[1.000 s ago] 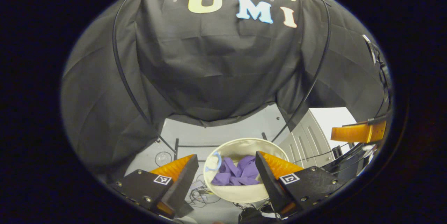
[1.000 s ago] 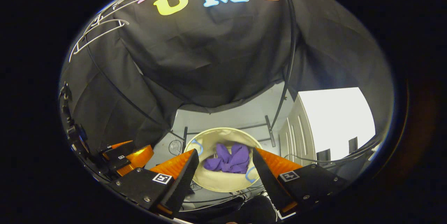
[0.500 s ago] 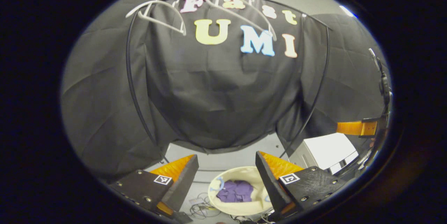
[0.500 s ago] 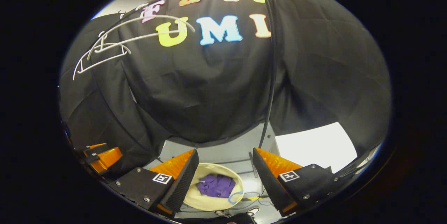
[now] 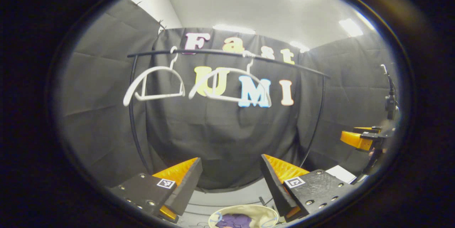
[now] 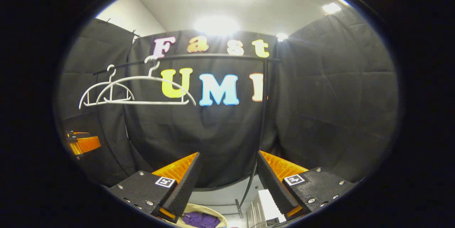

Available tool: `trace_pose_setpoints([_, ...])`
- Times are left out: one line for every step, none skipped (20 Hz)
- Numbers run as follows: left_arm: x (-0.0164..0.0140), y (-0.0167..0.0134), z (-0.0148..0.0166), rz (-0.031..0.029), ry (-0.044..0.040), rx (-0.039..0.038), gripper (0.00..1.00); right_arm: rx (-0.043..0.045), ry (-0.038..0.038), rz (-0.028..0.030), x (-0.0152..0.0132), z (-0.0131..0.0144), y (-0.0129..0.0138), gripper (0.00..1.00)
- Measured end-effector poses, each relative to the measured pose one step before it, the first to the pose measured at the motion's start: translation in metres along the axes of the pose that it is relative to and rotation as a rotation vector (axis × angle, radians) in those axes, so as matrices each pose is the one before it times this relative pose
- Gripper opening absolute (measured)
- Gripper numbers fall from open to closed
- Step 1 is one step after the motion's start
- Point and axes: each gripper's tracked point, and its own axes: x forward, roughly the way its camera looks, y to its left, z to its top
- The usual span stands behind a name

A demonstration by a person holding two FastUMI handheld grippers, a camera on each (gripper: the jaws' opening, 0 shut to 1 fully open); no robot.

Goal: Grasp the clothes on the hanger with both hands and then place them into the laundry hamper below.

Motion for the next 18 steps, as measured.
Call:
trace_pose_setpoints([-0.00304, -0.00028, 0.01798, -0.00175, -0.03308, -0.00045, 1.00, 0.00280, -0.03246, -0.00169, -0.00154, 0.01419, -0.00128, 0.91])
trace_pose_setpoints([-0.00059, 0.00005, 0.01342, -0.00397, -0.02838, -0.00474, 1.00, 0.00430, -0.02372, -0.00646, -0.00202, 0.01202, -0.00183, 0.91])
trace_pose_setpoints([-0.00222, 0.00201, 0.01496, -0.00592, -0.02649, -0.00917, 1.00, 0.00512, -0.02014, -0.01333, -0.00301, 0.00800, -0.00570, 0.91])
trace_pose_setpoints([-0.00063, 0.00058, 0.01118, -0.00542, -0.01878, -0.01143, 1.00, 0.00989, -0.01021, -0.01584, -0.00354, 0.00551, -0.00613, 0.92])
trace_pose_setpoints([-0.00452, 0.00149, 0.00625, -0.00114, -0.01444, -0.01144, 0.99, 0.01522, -0.00480, -0.01005, -0.00896, 0.00352, -0.00573, 0.92])
trace_pose_setpoints([-0.00380, 0.00063, 0.00811, 0.00443, -0.01039, -0.00993, 0.99, 0.01493, -0.00320, -0.00899, -0.00161, 0.00232, -0.00534, 0.92])
trace_pose_setpoints([-0.00474, 0.00095, 0.00685, 0.00782, -0.01436, -0.00543, 0.99, 0.00991, -0.00647, -0.01179, -0.00137, 0.00357, -0.00675, 0.92])
trace_pose_setpoints([-0.00431, 0.00163, 0.00678, 0.01074, -0.01333, -0.00362, 0.99, 0.00278, -0.00487, -0.01159, -0.00075, 0.00268, -0.00687, 0.91])
trace_pose_setpoints([-0.00240, 0.00336, 0.00383, 0.01158, -0.01037, -0.00098, 0.99, -0.00137, -0.00643, -0.00986, -0.00191, 0.00203, -0.00761, 0.91])
trace_pose_setpoints([-0.00221, 0.00290, 0.00401, 0.01174, -0.01121, -0.00029, 0.99, -0.00521, -0.00672, -0.00895, -0.00135, 0.00143, -0.00855, 0.91])
trace_pose_setpoints([-0.00350, 0.00284, 0.00283, 0.01179, -0.01039, -0.00001, 0.99, -0.00614, -0.00564, -0.00881, -0.00092, 0.00216, -0.00813, 0.92])
trace_pose_setpoints([-0.00376, 0.00243, 0.00212, 0.01341, -0.00722, -0.00186, 0.99, -0.00633, -0.01038, -0.00718, -0.00033, 0.00293, -0.00849, 0.91])
trace_pose_setpoints([-0.00381, 0.00092, 0.00285, 0.01394, -0.00573, -0.00353, 0.95, -0.00404, -0.00646, -0.00450, -0.00126, 0.00314, -0.00763, 0.91])
trace_pose_setpoints([-0.00340, -0.00109, 0.00195, 0.00754, -0.00133, -0.00331, 0.99, -0.00209, -0.00422, 0.00075, -0.00111, 0.00178, -0.00709, 0.95])
trace_pose_setpoints([-0.00503, -0.00247, 0.00057, 0.00980, 0.00004, -0.00165, 0.99, -0.00349, -0.00801, 0.00267, -0.00037, 0.00266, -0.00747, 0.95])
trace_pose_setpoints([-0.00451, -0.00184, 0.00108, 0.01496, 0.00041, -0.00123, 0.95, -0.00655, -0.00564, 0.00389, -0.00053, 0.00239, -0.00759, 0.91])
trace_pose_setpoints([-0.00507, -0.00313, 0.00293, 0.01712, -0.00146, -0.00269, 0.95, -0.00904, -0.00287, 0.00486, -0.00044, 0.00120, -0.00773, 0.92])
trace_pose_setpoints([-0.00584, -0.00428, 0.00280, 0.01615, -0.00207, -0.00618, 0.95, -0.01018, 0.00078, 0.00817, -0.00069, -0.00024, -0.00756, 0.95])
